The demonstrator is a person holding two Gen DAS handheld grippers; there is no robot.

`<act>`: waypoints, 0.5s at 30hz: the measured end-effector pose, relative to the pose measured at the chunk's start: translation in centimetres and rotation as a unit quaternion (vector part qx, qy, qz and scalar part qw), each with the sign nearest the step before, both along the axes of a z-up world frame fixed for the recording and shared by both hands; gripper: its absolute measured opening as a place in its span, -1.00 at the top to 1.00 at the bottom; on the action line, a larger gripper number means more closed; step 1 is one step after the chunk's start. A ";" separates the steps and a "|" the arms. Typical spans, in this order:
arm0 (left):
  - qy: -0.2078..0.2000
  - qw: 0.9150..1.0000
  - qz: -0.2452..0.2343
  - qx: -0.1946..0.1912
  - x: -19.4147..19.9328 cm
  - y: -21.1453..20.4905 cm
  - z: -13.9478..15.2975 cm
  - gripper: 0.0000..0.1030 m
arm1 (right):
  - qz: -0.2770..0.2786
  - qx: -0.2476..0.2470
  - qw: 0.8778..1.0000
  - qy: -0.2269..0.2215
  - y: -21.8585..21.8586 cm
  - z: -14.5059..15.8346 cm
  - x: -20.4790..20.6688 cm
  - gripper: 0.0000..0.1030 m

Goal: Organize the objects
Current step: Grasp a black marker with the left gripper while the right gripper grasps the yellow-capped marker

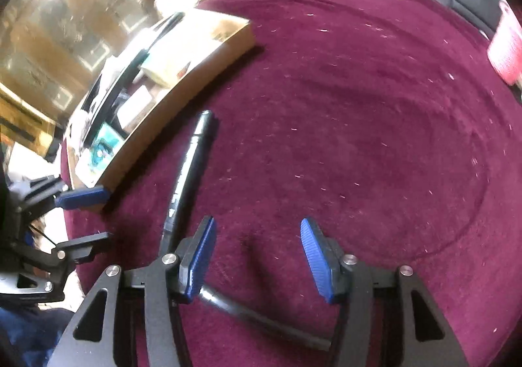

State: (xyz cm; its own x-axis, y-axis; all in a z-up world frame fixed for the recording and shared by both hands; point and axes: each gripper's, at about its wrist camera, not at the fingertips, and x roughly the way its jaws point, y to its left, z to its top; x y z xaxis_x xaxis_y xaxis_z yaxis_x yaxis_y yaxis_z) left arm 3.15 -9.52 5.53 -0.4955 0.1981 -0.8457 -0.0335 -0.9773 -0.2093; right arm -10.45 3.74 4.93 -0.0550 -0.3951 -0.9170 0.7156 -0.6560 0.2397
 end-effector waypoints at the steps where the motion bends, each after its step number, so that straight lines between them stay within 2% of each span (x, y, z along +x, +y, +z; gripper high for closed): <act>1: 0.000 1.000 0.000 0.000 0.0 0.1 -0.1 0.13 | -0.007 0.004 1.000 -0.005 0.7 -0.4 -0.1 -0.14; 4: -0.004 1.000 0.002 0.002 -0.1 0.1 -0.3 0.12 | -0.025 0.015 1.000 -0.011 2.5 -1.3 0.0 -0.14; 7: -0.006 1.000 0.001 0.007 -0.6 0.1 -0.4 0.10 | -0.059 0.002 0.998 -0.033 5.0 -1.7 0.0 -0.14; 10: -0.025 0.999 0.006 0.034 -2.2 -0.1 -1.2 0.03 | -0.083 -0.011 0.995 -0.052 6.9 -1.8 0.9 -0.14; 13: -0.049 0.996 0.019 0.068 -4.2 -0.3 -2.0 0.02 | -0.097 -0.016 0.994 -0.048 7.8 -1.4 2.2 -0.14; 15: -0.057 0.996 0.026 0.061 -5.5 0.1 -2.4 0.02 | -0.110 -0.030 0.993 -0.045 8.6 -0.8 2.9 -0.14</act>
